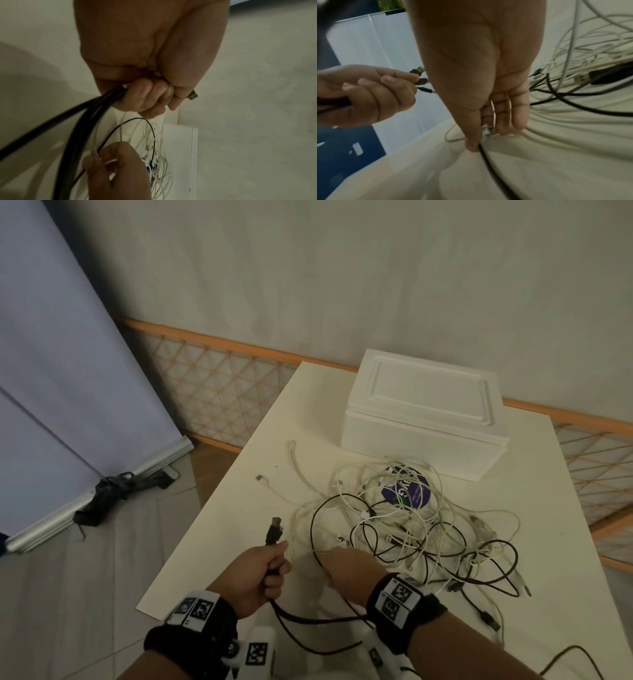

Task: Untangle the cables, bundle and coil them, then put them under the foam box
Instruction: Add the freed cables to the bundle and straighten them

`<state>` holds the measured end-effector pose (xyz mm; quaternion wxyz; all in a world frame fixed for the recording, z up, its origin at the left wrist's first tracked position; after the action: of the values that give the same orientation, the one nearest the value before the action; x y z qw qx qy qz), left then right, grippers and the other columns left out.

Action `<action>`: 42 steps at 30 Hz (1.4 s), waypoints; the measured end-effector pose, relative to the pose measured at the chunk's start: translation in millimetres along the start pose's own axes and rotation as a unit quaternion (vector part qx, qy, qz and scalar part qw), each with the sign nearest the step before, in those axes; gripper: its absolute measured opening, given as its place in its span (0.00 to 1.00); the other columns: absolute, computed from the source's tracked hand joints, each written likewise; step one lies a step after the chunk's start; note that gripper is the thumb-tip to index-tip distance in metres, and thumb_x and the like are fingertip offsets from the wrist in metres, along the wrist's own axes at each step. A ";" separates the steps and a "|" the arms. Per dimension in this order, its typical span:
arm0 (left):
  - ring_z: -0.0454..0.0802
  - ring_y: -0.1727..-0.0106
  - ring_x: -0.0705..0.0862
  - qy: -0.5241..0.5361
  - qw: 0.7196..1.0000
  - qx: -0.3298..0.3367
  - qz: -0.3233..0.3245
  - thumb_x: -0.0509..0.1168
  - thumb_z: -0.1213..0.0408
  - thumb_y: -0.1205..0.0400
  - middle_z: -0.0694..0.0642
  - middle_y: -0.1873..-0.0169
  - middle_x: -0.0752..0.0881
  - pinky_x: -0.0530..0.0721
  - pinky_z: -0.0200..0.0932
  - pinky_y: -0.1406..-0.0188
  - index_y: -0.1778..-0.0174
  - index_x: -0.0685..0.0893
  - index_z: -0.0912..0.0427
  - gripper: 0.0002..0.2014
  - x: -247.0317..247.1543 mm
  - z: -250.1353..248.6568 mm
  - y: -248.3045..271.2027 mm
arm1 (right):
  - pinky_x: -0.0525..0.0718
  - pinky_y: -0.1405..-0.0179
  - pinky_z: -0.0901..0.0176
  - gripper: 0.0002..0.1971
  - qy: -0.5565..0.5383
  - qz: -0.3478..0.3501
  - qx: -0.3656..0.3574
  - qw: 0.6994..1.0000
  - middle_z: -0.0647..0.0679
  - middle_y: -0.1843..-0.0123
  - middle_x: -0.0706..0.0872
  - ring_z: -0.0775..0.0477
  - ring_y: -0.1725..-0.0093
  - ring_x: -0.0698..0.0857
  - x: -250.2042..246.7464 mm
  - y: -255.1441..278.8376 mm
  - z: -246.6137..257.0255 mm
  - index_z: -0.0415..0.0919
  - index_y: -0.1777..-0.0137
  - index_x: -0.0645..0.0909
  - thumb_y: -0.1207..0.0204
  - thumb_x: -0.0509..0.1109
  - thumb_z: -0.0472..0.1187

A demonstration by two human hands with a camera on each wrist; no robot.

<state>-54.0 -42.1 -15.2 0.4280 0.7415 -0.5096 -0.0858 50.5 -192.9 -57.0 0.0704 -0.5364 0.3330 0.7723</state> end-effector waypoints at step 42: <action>0.41 0.84 0.60 -0.022 0.943 0.331 -0.030 0.72 0.58 0.26 0.53 0.77 0.71 0.59 0.31 0.87 0.69 0.76 0.55 0.12 -3.7 -130.4 17.4 | 0.77 0.41 0.48 0.09 -0.099 -0.196 0.122 0.968 0.53 0.51 0.85 0.50 0.48 0.83 -112.0 31.3 -47.8 0.51 0.53 0.83 0.19 0.62 0.51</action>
<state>5.8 30.3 77.0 0.1448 0.8542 -0.4959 0.0585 119.7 -217.3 45.1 0.3178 -0.4993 0.3048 0.7462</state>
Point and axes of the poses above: each hand's wrist, its own y-axis away from the middle knuckle, its own x-axis out of the palm, z = x × y, the point moved 2 cm from there along -y, towards the middle knuckle
